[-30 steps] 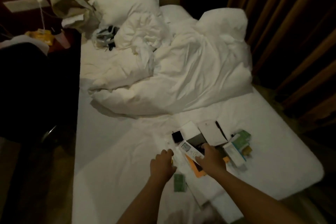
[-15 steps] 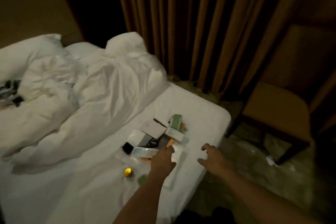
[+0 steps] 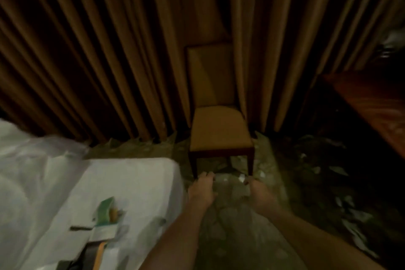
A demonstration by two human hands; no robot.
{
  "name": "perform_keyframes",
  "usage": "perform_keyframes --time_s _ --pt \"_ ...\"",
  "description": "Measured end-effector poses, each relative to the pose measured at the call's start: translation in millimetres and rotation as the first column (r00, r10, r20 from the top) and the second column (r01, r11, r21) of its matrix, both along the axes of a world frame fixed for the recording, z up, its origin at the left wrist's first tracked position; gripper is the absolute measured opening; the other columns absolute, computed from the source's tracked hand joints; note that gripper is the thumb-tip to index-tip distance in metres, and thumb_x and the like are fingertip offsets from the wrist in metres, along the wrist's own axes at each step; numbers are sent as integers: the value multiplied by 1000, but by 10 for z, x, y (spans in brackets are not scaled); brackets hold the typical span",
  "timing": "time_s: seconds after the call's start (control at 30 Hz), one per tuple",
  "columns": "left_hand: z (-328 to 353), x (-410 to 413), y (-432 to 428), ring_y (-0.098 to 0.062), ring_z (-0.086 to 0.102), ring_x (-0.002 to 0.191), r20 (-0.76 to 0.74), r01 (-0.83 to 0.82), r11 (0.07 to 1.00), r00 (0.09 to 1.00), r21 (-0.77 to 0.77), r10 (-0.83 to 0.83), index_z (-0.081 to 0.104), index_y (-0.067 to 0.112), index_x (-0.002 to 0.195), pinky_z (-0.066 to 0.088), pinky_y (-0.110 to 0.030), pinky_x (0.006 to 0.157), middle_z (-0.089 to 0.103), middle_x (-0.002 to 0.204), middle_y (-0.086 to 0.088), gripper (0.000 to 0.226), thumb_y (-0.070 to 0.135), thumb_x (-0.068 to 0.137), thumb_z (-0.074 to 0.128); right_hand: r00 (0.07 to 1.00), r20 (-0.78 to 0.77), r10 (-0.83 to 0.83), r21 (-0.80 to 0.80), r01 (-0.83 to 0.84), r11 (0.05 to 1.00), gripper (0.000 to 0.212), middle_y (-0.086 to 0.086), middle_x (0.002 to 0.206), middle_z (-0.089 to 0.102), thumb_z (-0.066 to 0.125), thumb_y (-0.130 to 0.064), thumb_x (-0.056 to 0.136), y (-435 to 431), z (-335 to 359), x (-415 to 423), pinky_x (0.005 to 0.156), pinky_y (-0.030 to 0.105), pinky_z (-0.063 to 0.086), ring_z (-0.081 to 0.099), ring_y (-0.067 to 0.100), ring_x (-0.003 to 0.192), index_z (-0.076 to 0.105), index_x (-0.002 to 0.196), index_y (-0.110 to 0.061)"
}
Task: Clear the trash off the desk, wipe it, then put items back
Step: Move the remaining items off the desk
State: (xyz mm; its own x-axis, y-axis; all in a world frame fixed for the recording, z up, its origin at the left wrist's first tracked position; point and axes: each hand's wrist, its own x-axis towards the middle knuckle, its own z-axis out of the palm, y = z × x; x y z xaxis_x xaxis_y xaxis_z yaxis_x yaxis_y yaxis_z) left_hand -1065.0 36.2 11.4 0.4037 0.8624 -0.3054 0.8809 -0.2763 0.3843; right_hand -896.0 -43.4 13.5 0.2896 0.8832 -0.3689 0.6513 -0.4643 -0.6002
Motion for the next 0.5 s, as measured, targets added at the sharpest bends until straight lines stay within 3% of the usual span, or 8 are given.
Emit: perform_keyframes --time_s 0.07,0.17,0.23,0.3,0.5 --pt "16 545 61 -25 52 116 -3 66 998 998 20 -66 46 25 125 46 -38 95 45 129 -2 41 22 87 61 991 131 -20 -3 21 1000 40 2 124 57 60 -28 89 -90 103 408 87 29 49 57 20 110 48 127 -22" --pt "47 1246 82 -23 50 118 -24 178 984 984 26 -178 45 26 128 46 -38 94 45 132 -1 46 24 86 64 962 213 -170 -17 178 984 40 -2 120 56 62 -32 87 -246 136 1105 78 29 50 56 16 104 47 124 -28" --pt "75 1685 117 -24 49 120 -6 253 967 967 10 -253 45 24 131 44 -36 94 45 134 -2 48 25 87 63 941 232 -248 5 254 967 41 -2 121 55 62 -31 87 -331 175 1470 74 25 46 55 15 104 47 125 -27" --pt "101 2101 151 -24 49 121 -8 350 936 937 30 -350 44 21 131 45 -36 95 45 135 -3 50 27 86 65 918 214 -333 54 329 943 45 -1 123 53 64 -31 86 -404 194 1844 78 28 46 54 18 109 46 126 -26" --pt "83 3459 235 -22 52 113 29 586 810 809 18 -587 49 23 117 47 -37 91 49 121 0 39 26 83 67 831 182 -526 8 534 845 47 1 125 52 66 -33 85 -728 89 2877 89 35 50 53 18 112 46 125 -22"
